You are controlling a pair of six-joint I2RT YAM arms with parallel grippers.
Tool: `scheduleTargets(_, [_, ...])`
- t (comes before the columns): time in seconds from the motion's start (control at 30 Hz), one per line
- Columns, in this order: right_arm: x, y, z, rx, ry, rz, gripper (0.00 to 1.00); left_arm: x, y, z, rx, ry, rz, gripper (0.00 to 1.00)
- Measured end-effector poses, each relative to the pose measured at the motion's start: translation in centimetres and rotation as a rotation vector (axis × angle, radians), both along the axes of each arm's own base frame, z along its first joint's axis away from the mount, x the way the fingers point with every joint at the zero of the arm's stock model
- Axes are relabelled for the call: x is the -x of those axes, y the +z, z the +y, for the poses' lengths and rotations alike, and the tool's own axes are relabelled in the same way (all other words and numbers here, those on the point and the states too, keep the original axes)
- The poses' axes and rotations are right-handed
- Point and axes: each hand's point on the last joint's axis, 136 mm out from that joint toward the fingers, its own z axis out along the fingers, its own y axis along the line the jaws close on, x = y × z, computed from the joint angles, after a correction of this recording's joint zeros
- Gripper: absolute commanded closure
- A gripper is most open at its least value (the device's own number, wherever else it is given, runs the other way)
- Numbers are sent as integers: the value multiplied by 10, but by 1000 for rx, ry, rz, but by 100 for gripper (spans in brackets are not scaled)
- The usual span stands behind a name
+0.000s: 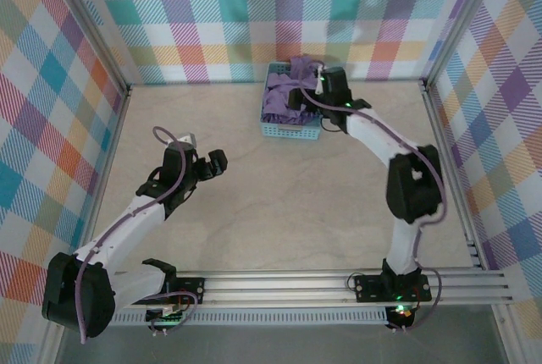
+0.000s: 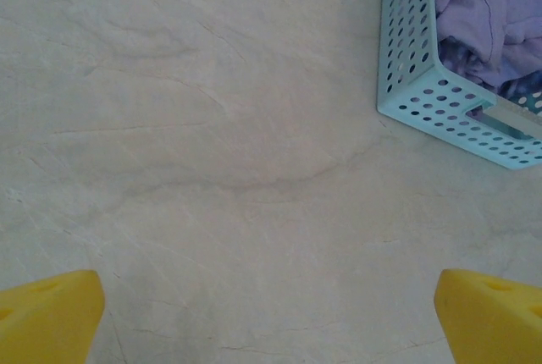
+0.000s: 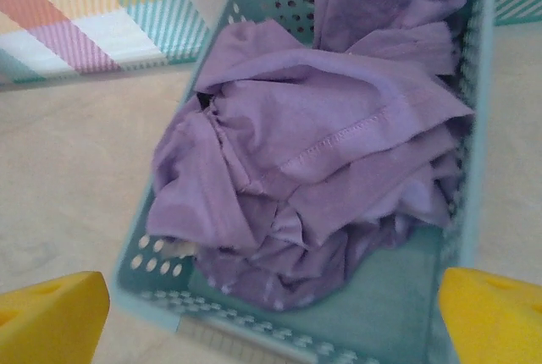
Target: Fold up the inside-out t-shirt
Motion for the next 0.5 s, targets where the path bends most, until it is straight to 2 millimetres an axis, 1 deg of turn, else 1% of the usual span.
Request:
scheduleTargets(0.13, [-28,-38,14,46,-5,70,0,-1,2,-3,-1,-17,-9,0])
scheduleTargets(0.2, [-39,-53,19,66,-9,106,0,-2,3,-3,-1,-20,-16,0])
scheduleTargets(0.27, [-51,-63,22,81,-18,122,0,-3,5,-4,2,-21,-26,0])
scheduleTargets(0.4, [-68,-81,18,129,-70,164,0,-4,6,-4,1,-23,-32,0])
scheduleTargets(0.5, [-71,-93,6,157,-125,210,0,-4,6,-4,0,-22,-32,0])
